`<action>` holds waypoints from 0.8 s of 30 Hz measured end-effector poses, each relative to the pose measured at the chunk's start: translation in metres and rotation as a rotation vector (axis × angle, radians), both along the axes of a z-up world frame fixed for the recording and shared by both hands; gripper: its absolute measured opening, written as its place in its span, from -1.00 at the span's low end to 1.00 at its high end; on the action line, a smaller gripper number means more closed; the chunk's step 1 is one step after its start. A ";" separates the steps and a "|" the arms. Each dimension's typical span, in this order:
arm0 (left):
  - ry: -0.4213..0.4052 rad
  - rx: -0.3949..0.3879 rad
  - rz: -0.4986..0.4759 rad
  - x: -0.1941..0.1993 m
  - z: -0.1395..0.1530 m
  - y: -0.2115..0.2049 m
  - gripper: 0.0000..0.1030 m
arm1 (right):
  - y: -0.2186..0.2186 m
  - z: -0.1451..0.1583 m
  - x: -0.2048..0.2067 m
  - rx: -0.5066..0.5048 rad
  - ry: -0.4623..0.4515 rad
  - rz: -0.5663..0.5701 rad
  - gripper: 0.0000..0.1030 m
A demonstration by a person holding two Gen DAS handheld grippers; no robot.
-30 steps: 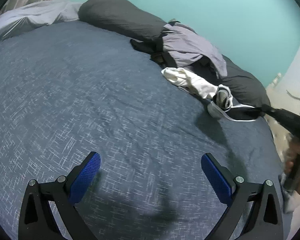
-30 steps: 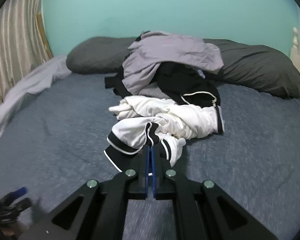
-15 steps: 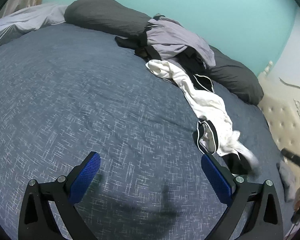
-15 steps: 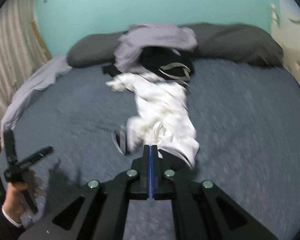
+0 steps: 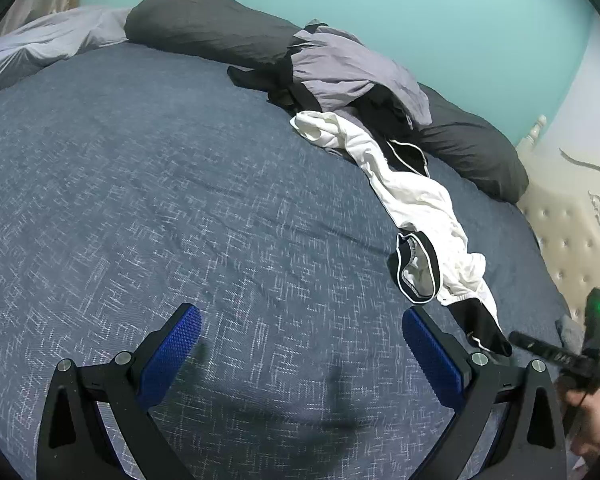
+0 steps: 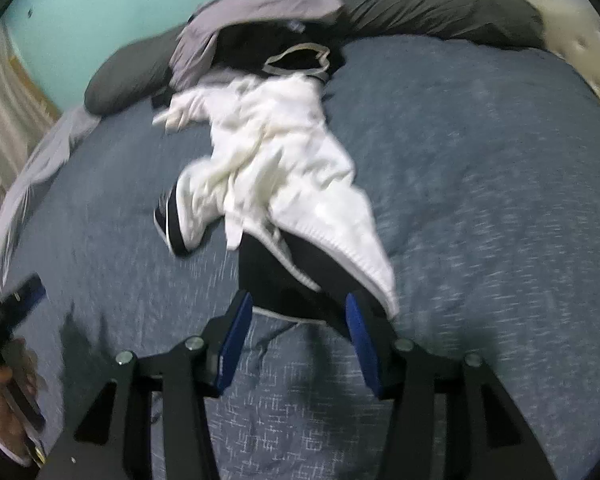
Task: Fold clothes
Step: 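Pull the white-and-black garment out of the pile with the right tool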
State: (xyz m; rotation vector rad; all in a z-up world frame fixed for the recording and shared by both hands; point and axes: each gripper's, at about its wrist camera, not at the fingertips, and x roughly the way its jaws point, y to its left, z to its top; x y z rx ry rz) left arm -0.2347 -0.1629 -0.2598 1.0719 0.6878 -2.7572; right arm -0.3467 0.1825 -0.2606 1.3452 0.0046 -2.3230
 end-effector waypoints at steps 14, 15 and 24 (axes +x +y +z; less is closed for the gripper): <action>-0.009 -0.006 -0.002 -0.001 -0.002 0.000 0.99 | -0.034 -0.029 0.006 0.168 0.080 0.144 -0.04; -0.009 -0.006 -0.001 -0.001 -0.002 0.000 0.99 | -0.034 -0.028 0.004 0.166 0.086 0.139 -0.04; -0.012 0.000 0.003 -0.001 -0.004 -0.003 0.99 | -0.025 -0.021 -0.022 0.191 0.160 0.016 -0.07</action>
